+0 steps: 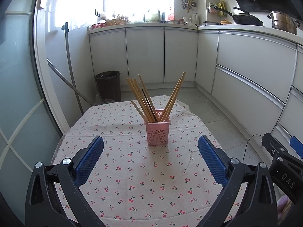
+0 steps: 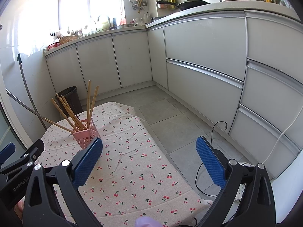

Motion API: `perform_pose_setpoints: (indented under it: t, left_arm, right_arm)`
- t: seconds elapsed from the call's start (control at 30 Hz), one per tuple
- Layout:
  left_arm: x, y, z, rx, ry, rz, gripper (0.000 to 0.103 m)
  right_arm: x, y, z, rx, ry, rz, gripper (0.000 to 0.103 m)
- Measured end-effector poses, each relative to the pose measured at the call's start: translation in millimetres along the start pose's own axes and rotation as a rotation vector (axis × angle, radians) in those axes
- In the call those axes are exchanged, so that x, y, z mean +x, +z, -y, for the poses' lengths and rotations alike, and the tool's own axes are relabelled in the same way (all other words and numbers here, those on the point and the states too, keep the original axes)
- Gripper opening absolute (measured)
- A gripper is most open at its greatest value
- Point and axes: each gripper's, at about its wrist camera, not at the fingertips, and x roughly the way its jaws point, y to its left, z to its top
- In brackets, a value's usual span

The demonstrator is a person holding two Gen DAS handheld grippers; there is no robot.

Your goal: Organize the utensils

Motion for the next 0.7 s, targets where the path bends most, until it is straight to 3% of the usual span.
perform_pose_setpoints:
  t: [0.33,0.43,0.47,0.7]
  left_arm:
    - [-0.9,0.4,3.8,0.007,-0.054,0.003,0.088]
    - [-2.0,1.3,4.6,0.003,-0.050,0.004,0.090]
    - [-1.6,2.1,4.9,0.003,-0.045,0.002,0.095]
    - [-0.8,4.0,4.2,-0.008,-0.039,-0.015,0.096]
  right_arm:
    - [0.3,-0.4,-0.8,0.000,-0.003,-0.004,0.096]
    - [0.3,-0.4,-1.1,0.000,-0.004,-0.005,0.096]
    - [0.3,-0.5,-1.4,-0.003,-0.004,-0.005,0.096]
    - [1.1,-0.3,-1.2,-0.001,-0.004,-0.008,0.096]
